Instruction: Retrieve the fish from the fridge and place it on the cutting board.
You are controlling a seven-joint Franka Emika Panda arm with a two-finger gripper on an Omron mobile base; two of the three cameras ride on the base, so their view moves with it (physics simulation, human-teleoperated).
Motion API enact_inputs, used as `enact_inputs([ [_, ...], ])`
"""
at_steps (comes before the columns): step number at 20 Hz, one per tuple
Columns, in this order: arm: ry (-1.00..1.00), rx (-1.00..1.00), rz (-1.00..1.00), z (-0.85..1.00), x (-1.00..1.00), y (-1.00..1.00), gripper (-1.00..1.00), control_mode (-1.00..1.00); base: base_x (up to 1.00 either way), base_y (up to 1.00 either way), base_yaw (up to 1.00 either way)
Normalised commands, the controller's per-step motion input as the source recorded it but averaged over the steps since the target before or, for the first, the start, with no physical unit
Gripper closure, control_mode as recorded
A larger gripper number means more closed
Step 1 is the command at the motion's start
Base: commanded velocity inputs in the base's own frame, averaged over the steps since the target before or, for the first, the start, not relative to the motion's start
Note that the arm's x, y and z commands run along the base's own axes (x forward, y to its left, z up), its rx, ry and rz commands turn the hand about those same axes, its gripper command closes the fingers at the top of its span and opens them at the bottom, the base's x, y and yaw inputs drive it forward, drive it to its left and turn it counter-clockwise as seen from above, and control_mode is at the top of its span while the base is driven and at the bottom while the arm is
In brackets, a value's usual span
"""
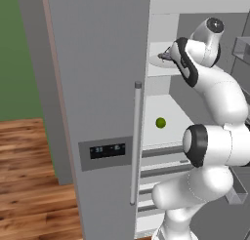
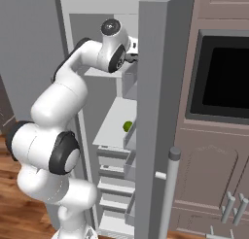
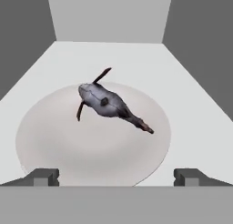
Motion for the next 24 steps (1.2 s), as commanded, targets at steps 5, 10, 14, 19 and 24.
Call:
enact_inputs([
  [5,0.02,0.0,0.07,-0.19,0.26,-0.02,-1.0,-1.0,0.0,0.0,0.0],
  [10,0.04,0.0,0.06,-0.11,0.25,-0.01,-1.0,-1.0,0.0,0.0,0.0],
  [14,0.08,-0.01,0.01,0.0,0.36,-0.09,-1.0,-1.0,0.0,0.0,0.0],
  [19,0.15,-0.02,0.0,0.0,0.35,-0.1,-1.0,-1.0,0.0,0.0,0.0],
  [24,0.1,-0.01,0.0,0.0,0.31,-0.05,-1.0,-1.0,0.0,0.0,0.0],
])
